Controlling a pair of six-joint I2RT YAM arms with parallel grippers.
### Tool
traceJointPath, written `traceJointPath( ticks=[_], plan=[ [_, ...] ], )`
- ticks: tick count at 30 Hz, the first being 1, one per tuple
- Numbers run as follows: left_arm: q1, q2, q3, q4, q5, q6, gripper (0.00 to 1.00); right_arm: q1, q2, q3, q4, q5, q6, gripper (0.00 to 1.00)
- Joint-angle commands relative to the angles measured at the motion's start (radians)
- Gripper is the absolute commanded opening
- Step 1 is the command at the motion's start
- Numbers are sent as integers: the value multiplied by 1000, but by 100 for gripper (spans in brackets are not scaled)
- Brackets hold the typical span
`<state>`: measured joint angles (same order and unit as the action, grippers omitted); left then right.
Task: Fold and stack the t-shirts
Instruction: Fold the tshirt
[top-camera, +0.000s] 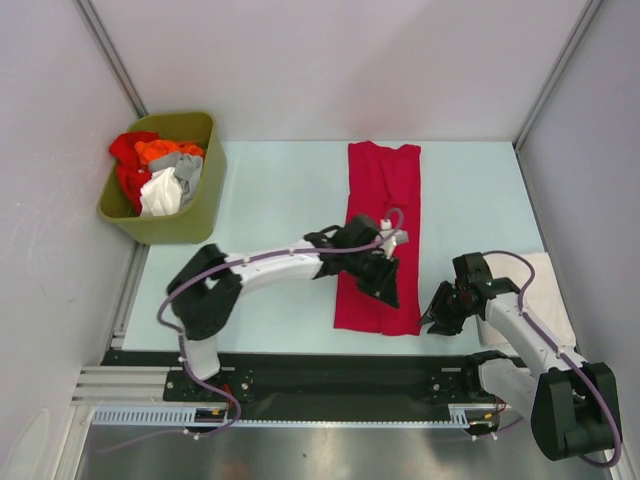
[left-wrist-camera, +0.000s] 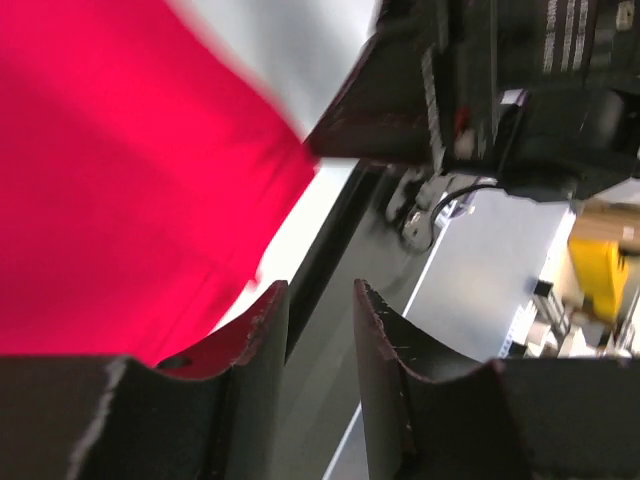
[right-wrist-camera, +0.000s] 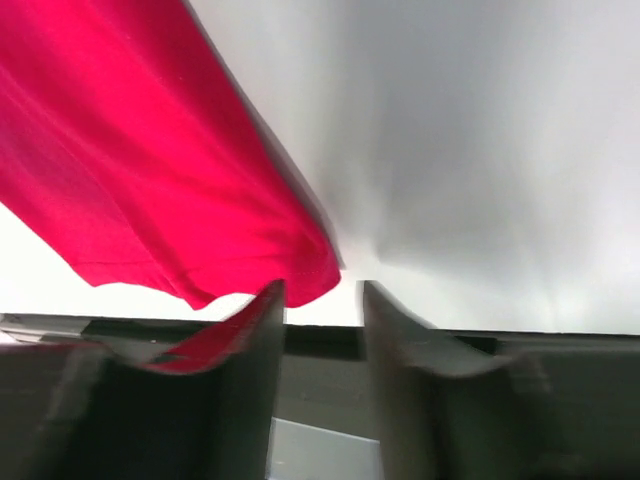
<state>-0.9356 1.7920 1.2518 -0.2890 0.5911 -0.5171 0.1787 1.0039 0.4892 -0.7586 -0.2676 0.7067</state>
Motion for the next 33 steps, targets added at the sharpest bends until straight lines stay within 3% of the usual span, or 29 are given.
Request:
traceJointPath(
  ticks=[1, 5, 10, 17, 26, 33],
  plan=[
    [-54, 128, 112, 14, 73, 19, 37, -10, -28, 46, -36, 16, -9, 37],
    [-54, 201, 132, 36, 90, -7, 35, -22, -62, 48, -38, -7, -18, 20],
    [-42, 239, 48, 42, 75, -40, 28, -25, -16, 34, 65, -123, -23, 1],
    [-28, 277, 32, 34, 75, -40, 28, -21, 77, -12, 136, -167, -29, 0],
    [-17, 308, 11, 7, 36, -24, 27, -39, 64, -81, 133, -137, -18, 0],
    [-17, 284, 3, 7, 26, -21, 27, -27, 35, -61, -25, -35, 20, 0]
  ],
)
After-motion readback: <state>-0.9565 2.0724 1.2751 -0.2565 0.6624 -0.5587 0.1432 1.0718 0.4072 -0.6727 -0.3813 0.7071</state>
